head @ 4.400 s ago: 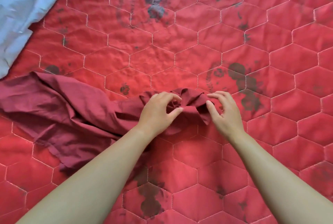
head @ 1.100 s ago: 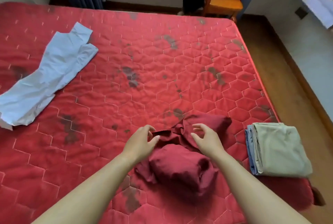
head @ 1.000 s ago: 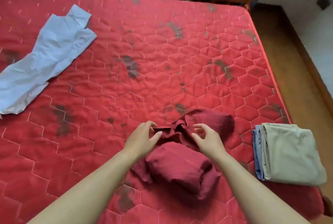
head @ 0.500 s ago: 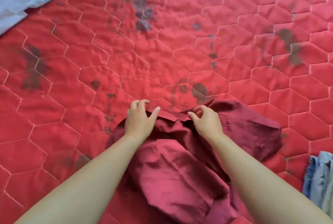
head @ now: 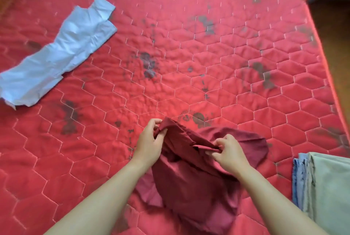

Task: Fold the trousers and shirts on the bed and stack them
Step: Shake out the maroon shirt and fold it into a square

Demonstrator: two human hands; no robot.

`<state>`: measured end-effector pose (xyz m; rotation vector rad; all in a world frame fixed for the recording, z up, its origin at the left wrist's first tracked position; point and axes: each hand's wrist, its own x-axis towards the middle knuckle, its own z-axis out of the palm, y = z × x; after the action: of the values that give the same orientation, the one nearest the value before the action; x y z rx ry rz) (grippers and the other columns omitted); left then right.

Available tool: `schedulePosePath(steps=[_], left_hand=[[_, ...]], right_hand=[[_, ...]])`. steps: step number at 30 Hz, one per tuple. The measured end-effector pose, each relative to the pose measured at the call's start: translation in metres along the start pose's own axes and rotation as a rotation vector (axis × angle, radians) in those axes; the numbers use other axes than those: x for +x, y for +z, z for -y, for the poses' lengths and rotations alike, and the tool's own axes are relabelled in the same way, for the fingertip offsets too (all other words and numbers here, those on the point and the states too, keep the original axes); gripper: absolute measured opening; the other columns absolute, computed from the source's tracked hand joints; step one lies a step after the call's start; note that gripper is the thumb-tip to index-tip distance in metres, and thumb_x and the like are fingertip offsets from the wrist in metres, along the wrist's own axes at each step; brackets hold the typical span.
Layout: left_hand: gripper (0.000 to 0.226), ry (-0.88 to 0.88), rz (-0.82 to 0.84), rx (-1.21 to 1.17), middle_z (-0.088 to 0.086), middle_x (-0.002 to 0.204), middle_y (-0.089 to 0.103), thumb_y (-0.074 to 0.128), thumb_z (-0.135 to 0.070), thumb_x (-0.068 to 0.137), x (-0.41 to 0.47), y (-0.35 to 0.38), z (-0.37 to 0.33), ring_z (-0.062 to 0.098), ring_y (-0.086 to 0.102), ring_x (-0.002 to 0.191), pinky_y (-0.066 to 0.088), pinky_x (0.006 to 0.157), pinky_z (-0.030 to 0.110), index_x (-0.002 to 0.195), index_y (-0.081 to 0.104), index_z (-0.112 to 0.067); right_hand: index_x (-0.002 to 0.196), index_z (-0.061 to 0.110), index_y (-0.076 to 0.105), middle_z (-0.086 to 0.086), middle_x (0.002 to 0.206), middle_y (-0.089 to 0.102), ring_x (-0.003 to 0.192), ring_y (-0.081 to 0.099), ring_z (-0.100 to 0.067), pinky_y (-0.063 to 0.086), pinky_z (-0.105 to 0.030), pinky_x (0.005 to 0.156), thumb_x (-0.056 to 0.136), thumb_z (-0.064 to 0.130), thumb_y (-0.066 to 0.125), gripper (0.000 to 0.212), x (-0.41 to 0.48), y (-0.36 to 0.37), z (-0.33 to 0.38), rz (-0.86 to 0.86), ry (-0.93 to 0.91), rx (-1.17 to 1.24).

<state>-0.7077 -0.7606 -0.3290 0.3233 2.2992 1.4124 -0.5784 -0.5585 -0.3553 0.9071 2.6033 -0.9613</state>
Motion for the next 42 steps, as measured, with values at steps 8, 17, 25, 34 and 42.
schedulePosePath(steps=[8,17,25,34,42], left_hand=[[0.026,0.454,-0.013,-0.028,-0.009,0.075,0.062,0.056,-0.012,0.091,-0.019,-0.134,-0.251,0.002,0.053,0.063,0.044,0.058,0.019,0.089,0.056,-0.038],[0.021,0.904,-0.228,-0.044,-0.023,0.085,0.063,0.055,-0.019,0.092,-0.057,-0.253,-0.454,-0.004,0.058,0.076,0.043,0.071,0.014,0.091,0.055,-0.040],[0.019,0.790,-0.166,-0.031,-0.006,0.075,0.063,0.055,-0.017,0.091,-0.083,-0.271,-0.425,0.012,0.057,0.062,0.046,0.066,0.033,0.086,0.057,-0.035],[0.012,0.640,-0.035,-0.134,-0.001,0.079,0.057,0.046,-0.012,0.094,-0.082,-0.261,-0.413,0.015,0.052,0.075,0.040,0.068,0.021,0.084,0.052,-0.016],[0.010,0.782,-0.013,-0.086,-0.002,0.079,0.067,0.068,-0.014,0.083,-0.082,-0.243,-0.390,0.009,0.061,0.072,0.049,0.066,0.015,0.086,0.060,-0.018]], right_hand=[[0.066,0.009,0.052,0.005,0.056,0.050,0.053,0.042,-0.005,0.036,-0.020,0.052,0.072,0.002,0.077,0.026,-0.106,-0.220,0.153,-0.359,-0.205,0.624],[0.084,0.023,0.059,0.008,0.073,0.061,0.063,0.056,0.005,0.044,-0.010,0.061,0.075,0.007,0.075,0.025,-0.204,-0.402,0.314,-0.881,-0.663,0.711],[0.077,0.014,0.076,-0.004,0.079,0.074,0.072,0.069,-0.016,0.057,-0.026,0.066,0.069,0.006,0.079,0.012,-0.232,-0.386,0.320,-0.580,-0.468,0.888],[0.092,0.008,0.074,-0.009,0.088,0.074,0.080,0.070,-0.019,0.056,-0.025,0.069,0.081,-0.002,0.066,0.017,-0.226,-0.352,0.307,-0.341,-0.431,0.837],[0.095,0.014,0.074,-0.001,0.089,0.074,0.082,0.069,-0.012,0.056,-0.024,0.074,0.081,0.004,0.069,0.018,-0.226,-0.339,0.290,-0.348,-0.333,0.453]])
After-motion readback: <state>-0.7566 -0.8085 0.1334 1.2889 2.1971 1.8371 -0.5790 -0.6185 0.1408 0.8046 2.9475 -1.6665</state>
